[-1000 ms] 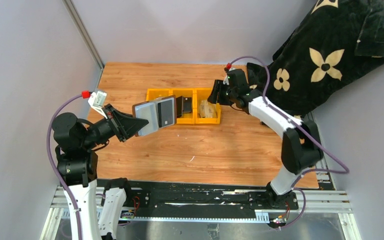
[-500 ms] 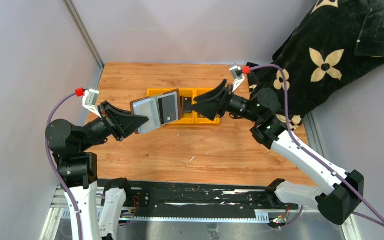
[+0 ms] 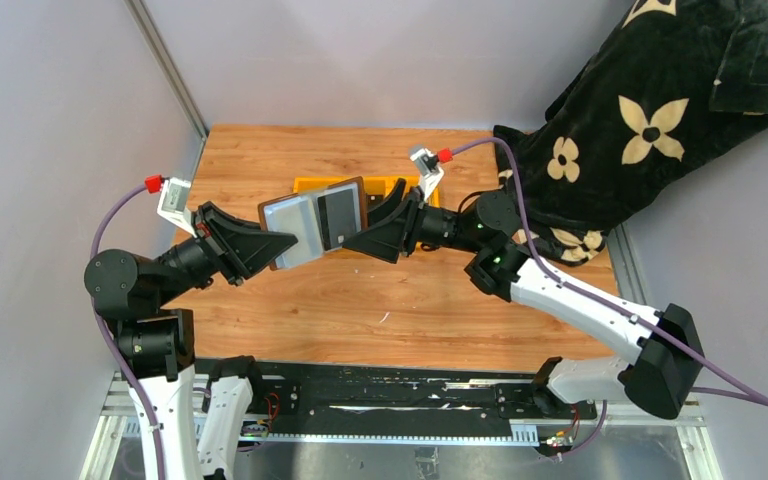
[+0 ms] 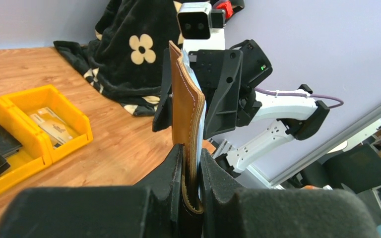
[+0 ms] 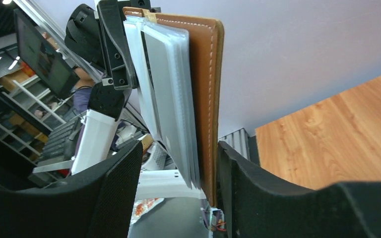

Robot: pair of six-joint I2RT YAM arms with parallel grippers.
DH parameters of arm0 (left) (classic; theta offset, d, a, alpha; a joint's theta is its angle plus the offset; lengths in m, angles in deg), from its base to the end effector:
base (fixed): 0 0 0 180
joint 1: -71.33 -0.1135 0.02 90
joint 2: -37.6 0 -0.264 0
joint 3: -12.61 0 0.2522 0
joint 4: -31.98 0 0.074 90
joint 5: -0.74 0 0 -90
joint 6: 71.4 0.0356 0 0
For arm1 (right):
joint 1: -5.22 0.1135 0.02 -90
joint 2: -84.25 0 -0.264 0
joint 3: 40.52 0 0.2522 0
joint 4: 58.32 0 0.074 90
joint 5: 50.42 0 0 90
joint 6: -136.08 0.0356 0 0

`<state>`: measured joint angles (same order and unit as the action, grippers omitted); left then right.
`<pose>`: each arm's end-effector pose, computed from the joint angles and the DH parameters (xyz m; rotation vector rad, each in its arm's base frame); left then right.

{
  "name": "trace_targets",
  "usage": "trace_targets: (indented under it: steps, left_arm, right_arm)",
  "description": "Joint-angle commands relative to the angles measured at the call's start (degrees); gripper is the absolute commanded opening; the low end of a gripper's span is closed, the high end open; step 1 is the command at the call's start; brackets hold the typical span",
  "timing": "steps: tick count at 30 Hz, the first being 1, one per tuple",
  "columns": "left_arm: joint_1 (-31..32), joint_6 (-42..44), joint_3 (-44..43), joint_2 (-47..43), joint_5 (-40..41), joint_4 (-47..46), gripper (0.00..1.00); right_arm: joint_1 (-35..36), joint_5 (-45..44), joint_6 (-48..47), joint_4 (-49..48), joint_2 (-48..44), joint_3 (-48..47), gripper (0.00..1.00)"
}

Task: Take the credit cards out of the card holder
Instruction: Remove the credit card from the card holder.

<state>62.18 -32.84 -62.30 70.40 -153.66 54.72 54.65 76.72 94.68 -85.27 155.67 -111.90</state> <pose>0.0737 -0.0206 0.4553 0.3068 1.5300 -1.2789 0.1654 0.2262 0.4099 -0.6943 1.2472 1.8157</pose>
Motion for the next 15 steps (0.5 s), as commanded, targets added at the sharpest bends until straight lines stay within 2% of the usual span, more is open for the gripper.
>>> trace_targets:
  steps: [1,5,7,10,12,15]
  left_arm:
    - [0.3,-2.7,0.4,-0.9,-0.8,-3.7,0.06]
    - [0.3,-0.7,0.6,-1.1,-0.1,-2.3,0.09]
    - [0.3,4.0,0.1,-1.3,1.3,2.3,0.16]
    - [0.3,11.3,-0.6,-1.5,3.5,7.9,0.41]
    - [0.3,15.6,-1.4,-1.3,5.1,11.8,0.51]
    - [0.3,19.4,-3.1,-0.8,6.2,14.7,0.61]
  right_arm:
    - [1.9,1.5,2.5,-5.5,1.9,-4.0,0.52]
    - [2.0,1.1,0.7,-2.6,1.5,-4.9,0.12]
    - [1.9,-0.5,-2.9,3.3,0.0,-5.7,0.0]
    - [1.9,-1.4,-9.3,14.0,-2.4,-7.7,0.0]
    - [2.0,-0.5,-16.6,25.1,-2.6,-11.4,0.0]
    - [1.9,2.2,-26.4,43.9,-0.6,-20.2,0.0]
